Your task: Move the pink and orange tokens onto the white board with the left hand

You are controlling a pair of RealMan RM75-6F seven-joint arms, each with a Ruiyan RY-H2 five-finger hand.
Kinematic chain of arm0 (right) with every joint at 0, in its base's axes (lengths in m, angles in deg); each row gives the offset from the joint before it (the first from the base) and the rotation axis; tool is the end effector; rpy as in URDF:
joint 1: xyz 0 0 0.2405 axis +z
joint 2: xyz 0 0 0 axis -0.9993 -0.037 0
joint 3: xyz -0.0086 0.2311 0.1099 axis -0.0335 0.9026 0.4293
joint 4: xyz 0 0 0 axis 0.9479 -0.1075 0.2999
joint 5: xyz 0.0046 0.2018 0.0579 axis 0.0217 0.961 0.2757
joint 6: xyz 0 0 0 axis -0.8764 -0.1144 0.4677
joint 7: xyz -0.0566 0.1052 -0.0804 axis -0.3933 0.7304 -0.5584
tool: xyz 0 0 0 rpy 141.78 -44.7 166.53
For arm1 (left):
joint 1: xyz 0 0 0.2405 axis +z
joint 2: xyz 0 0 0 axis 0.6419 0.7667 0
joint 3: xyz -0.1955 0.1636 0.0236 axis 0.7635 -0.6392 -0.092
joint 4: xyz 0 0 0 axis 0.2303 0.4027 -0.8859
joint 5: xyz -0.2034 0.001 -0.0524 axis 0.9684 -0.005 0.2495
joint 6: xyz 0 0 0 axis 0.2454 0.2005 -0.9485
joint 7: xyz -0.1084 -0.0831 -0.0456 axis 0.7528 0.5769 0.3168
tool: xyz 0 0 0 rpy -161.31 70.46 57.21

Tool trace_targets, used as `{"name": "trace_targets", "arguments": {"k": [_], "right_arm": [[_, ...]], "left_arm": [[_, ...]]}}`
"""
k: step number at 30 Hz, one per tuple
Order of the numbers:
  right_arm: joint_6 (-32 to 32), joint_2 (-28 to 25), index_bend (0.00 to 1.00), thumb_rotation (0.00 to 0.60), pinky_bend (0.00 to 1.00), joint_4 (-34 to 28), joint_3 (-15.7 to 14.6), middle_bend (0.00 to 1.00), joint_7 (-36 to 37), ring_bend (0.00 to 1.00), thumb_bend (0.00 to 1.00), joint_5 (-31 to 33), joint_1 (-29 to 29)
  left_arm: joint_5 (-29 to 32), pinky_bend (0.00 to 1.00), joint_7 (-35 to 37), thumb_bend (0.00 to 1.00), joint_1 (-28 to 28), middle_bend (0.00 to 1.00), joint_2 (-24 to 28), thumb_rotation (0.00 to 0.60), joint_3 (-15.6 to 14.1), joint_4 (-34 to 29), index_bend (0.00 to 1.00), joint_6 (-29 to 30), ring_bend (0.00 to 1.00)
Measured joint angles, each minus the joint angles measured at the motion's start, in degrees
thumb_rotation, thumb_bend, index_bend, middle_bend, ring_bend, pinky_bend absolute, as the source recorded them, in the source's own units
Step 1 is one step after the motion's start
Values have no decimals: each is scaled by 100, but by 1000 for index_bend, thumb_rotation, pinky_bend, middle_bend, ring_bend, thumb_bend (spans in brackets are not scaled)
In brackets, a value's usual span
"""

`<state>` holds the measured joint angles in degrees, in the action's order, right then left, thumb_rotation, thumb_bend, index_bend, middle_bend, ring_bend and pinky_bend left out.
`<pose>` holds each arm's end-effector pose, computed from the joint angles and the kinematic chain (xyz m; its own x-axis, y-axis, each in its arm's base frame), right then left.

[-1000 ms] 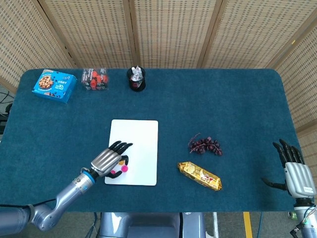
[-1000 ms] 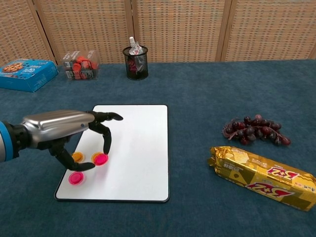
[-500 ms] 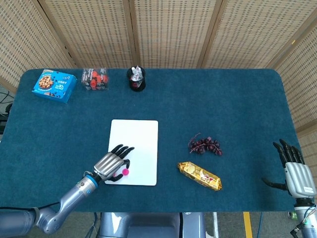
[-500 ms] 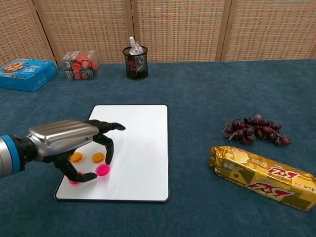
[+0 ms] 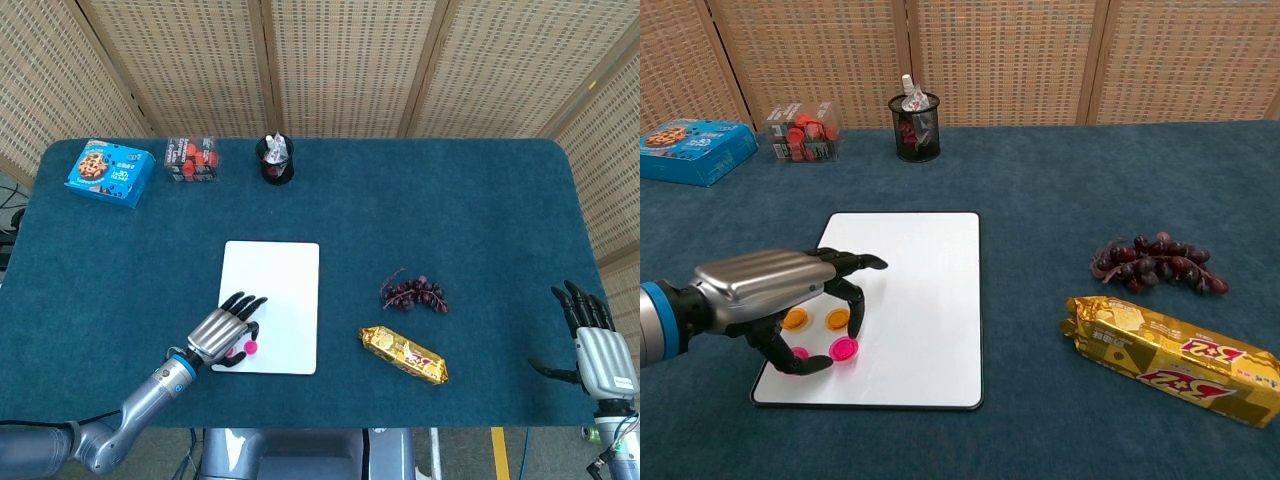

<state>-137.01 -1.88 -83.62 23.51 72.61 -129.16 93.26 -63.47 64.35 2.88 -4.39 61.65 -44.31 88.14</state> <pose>-0.3197 -0.1877 0.1596 0.2829 -0.0651 0.9569 -0.9563 0.0582 0.2867 -0.1752 0.2618 -0.0553 0.5717 0.3991 0.7169 0.7737 -0.5530 -0.3091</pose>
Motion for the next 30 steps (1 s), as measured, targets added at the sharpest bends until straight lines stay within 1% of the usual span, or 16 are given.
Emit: {"name": "trace_targets", "arguments": {"k": [15, 30], "right_arm": [[3, -3, 0, 600, 0, 6, 1, 0, 8, 0, 0, 1, 2], [4, -3, 0, 600, 0, 2, 2, 0, 4, 0, 0, 4, 2]], "left_arm": [[158, 0, -126, 337, -48, 0, -86, 600, 38, 43, 510, -97, 0], [399, 0, -421, 323, -75, 0, -50, 600, 33, -52, 471, -134, 0]]}}
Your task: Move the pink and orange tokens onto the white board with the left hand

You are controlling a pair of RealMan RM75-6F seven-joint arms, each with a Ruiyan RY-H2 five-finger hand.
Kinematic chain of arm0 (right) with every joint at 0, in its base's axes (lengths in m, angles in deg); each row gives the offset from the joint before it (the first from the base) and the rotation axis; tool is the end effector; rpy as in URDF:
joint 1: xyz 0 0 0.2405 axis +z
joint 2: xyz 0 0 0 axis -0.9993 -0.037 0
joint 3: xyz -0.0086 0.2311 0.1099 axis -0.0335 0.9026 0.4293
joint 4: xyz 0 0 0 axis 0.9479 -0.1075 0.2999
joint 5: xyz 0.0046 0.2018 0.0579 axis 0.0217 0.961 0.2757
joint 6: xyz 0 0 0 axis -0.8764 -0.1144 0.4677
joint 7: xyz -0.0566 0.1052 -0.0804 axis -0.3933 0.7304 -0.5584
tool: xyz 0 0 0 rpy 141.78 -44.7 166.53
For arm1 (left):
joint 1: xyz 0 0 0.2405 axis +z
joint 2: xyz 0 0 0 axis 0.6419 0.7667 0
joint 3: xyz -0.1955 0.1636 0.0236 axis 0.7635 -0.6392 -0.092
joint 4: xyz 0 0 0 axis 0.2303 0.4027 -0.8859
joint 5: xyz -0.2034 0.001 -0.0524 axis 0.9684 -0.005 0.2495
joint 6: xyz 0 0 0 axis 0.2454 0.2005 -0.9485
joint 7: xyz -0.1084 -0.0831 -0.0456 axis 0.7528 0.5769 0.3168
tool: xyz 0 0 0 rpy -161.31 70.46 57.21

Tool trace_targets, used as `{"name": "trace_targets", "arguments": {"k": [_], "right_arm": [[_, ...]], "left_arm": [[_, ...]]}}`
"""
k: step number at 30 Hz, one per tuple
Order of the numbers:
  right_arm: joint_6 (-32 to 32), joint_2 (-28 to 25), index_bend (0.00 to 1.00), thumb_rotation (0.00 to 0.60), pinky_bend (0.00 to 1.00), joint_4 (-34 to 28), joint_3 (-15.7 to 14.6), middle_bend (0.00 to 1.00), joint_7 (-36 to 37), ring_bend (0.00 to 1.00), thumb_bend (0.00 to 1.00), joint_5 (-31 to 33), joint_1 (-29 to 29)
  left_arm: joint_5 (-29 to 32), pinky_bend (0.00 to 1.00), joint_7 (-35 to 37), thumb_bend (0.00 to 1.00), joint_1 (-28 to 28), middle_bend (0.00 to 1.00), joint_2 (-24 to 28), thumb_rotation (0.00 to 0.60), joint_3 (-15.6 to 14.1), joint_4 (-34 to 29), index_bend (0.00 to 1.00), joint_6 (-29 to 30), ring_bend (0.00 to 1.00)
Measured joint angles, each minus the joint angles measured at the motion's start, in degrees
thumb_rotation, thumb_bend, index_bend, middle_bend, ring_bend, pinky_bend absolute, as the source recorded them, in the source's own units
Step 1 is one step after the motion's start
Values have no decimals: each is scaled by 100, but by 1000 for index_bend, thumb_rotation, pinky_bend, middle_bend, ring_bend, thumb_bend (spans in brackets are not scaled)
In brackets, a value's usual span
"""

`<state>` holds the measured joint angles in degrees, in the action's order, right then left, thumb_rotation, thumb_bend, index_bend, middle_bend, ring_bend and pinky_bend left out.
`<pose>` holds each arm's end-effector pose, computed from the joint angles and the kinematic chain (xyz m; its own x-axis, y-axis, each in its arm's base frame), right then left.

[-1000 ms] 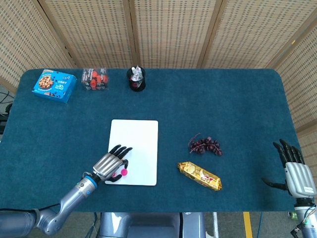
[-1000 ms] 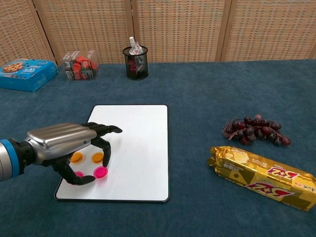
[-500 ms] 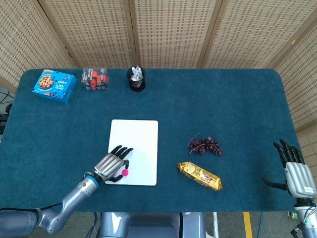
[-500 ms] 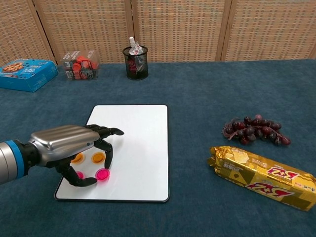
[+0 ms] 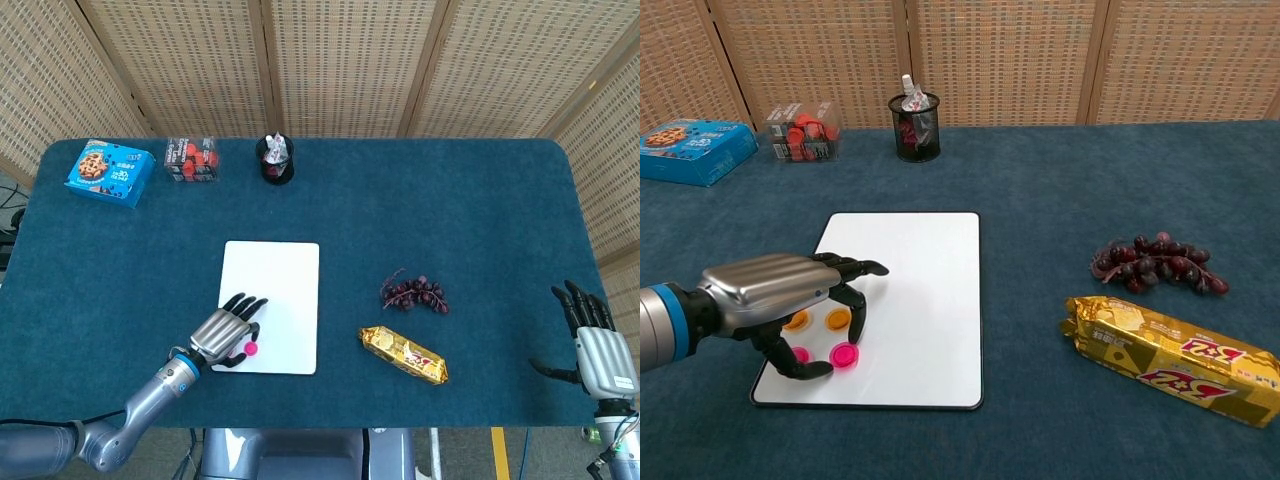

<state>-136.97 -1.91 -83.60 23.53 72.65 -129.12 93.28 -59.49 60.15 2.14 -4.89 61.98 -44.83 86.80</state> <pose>-0.3199 -0.1879 0.1598 0.2829 -0.0651 0.9569 -0.9562 0.0586 0.2867 -0.1747 0.2630 -0.0600 0.5980 0.4102 0.6886 0.7656 -0.5466 -0.3392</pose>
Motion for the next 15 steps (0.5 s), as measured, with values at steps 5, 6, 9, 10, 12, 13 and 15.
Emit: {"name": "trace_targets", "arguments": {"k": [5, 6, 9, 10, 12, 13, 15], "right_arm": [[1, 1, 0, 600, 0, -2, 1, 0, 0, 0, 0, 1, 1], [0, 0, 0, 600, 0, -3, 2, 0, 0, 0, 0, 2, 1], [6, -2, 0, 600, 0, -1, 1, 0, 7, 0, 0, 5, 2], [8, -3, 0, 600, 0, 0, 1, 0, 10, 0, 0, 4, 3], [8, -3, 0, 600, 0, 0, 0, 0, 11, 0, 0, 2, 3], [8, -3, 0, 600, 0, 0, -1, 0, 10, 0, 0, -1, 3], [6, -4, 0, 600, 0, 2, -1, 0, 12, 0, 0, -2, 3]], "left_arm": [[44, 0, 5, 307, -22, 0, 31, 600, -1, -49, 390, -43, 0], [42, 0, 22, 306, -27, 0, 36, 600, 2, -54, 379, -47, 0], [40, 0, 48, 304, -36, 0, 49, 600, 8, -65, 314, -51, 0], [37, 0, 63, 304, -34, 0, 55, 600, 8, -75, 289, -47, 0], [22, 0, 97, 304, -31, 0, 74, 600, 9, -97, 245, -34, 0], [14, 0, 114, 304, -29, 0, 84, 600, 11, -108, 214, -27, 0], [-33, 0, 200, 303, -18, 0, 127, 600, 17, -163, 169, 3, 0]]}}
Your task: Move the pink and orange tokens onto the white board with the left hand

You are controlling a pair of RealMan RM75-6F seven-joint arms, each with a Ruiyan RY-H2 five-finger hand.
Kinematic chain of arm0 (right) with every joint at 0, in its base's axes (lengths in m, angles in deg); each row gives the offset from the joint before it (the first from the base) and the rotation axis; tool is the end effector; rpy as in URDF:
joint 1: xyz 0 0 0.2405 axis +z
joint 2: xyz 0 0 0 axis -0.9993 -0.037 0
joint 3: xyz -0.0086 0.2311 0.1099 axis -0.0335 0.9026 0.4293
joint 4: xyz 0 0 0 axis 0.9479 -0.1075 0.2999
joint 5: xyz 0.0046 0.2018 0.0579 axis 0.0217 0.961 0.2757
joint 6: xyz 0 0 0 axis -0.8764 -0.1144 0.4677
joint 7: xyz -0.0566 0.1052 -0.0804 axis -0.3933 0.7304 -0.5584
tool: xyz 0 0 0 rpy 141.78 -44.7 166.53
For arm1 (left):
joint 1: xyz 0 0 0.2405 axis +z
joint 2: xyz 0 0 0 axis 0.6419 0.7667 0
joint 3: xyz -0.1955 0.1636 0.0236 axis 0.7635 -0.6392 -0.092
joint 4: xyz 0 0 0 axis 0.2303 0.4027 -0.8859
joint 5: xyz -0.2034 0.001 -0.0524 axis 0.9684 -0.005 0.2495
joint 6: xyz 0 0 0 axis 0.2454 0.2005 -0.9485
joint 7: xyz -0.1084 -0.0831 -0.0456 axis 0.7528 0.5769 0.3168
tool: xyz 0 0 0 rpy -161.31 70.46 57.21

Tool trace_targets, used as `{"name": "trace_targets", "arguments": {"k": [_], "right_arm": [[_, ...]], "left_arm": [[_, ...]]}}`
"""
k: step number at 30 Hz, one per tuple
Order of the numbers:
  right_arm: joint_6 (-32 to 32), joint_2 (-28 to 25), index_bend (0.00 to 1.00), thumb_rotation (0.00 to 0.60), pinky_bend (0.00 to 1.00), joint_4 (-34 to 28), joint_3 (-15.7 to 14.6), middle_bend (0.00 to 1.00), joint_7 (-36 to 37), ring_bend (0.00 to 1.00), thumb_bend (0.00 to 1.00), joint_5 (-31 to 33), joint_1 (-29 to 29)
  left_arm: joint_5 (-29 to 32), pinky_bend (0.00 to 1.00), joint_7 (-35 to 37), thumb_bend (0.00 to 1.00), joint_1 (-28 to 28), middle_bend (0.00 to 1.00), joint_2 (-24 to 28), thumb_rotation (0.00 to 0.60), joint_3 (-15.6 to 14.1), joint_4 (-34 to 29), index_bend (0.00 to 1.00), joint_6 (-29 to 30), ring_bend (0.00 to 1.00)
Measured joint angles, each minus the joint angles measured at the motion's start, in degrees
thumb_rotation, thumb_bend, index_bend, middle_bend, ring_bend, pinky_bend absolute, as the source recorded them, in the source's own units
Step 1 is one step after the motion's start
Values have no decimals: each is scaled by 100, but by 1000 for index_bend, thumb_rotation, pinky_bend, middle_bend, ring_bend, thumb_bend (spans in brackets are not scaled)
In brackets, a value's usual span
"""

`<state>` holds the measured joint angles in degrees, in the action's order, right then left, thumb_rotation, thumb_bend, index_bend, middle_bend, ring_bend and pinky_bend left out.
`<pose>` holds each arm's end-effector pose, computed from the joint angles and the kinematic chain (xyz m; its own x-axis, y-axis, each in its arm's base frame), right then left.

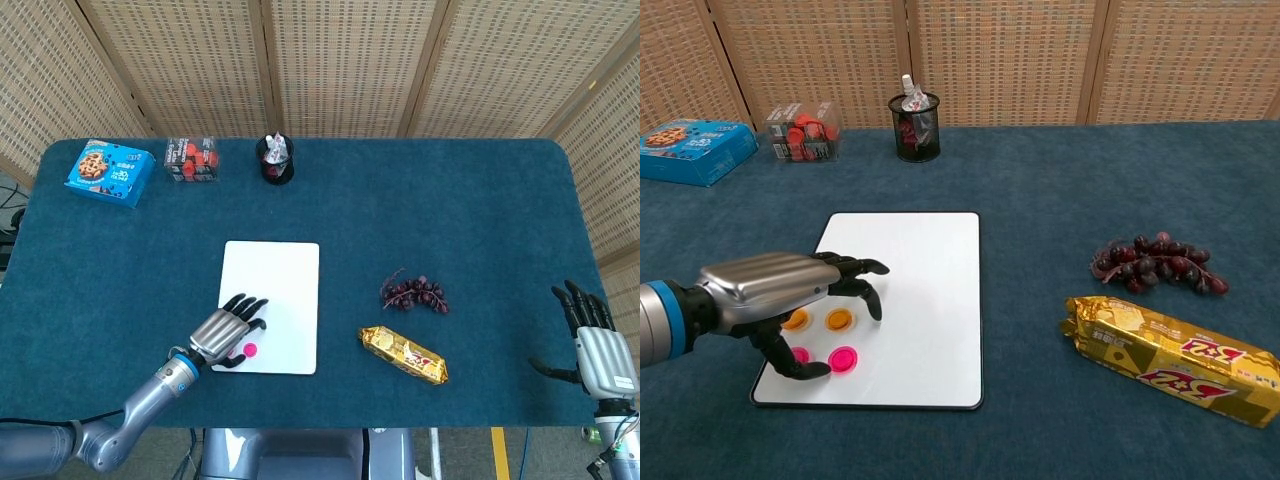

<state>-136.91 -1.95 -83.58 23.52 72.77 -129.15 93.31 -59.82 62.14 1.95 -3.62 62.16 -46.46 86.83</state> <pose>-0.3199 -0.1880 0.1599 0.2819 -0.0660 0.9572 -0.9565 0.0579 0.2858 -0.1710 0.2629 -0.0542 0.5698 0.4246 0.7035 0.7834 -0.5392 -0.3090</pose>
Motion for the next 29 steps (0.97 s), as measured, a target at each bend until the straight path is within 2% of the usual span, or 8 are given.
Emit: {"name": "trace_targets", "arguments": {"k": [7, 13, 15, 24, 29], "right_arm": [[-18, 9, 0, 600, 0, 12, 0, 0, -14, 0, 0, -16, 0], [-80, 34, 0, 600, 0, 21, 2, 0, -77, 0, 0, -50, -12], [-110, 46, 0, 600, 0, 29, 1, 0, -117, 0, 0, -72, -16], [-257, 96, 0, 600, 0, 75, 1, 0, -190, 0, 0, -176, -45], [-349, 136, 0, 600, 0, 108, 2, 0, -233, 0, 0, -231, -67]], "left_arm": [[-542, 0, 563, 274, 153, 0, 420, 600, -2, -406, 17, 438, 0], [-1046, 0, 932, 54, 603, 0, 1067, 600, -88, -736, 0, 1414, 0], [-1084, 0, 921, 15, 867, 0, 1266, 600, -121, -812, 0, 1843, 0], [-764, 0, 965, 0, 2321, 0, 1937, 600, -254, -1017, 0, 3543, 0], [-585, 0, 1243, 0, 2748, 0, 2176, 600, -276, -1011, 0, 3835, 0]]}}
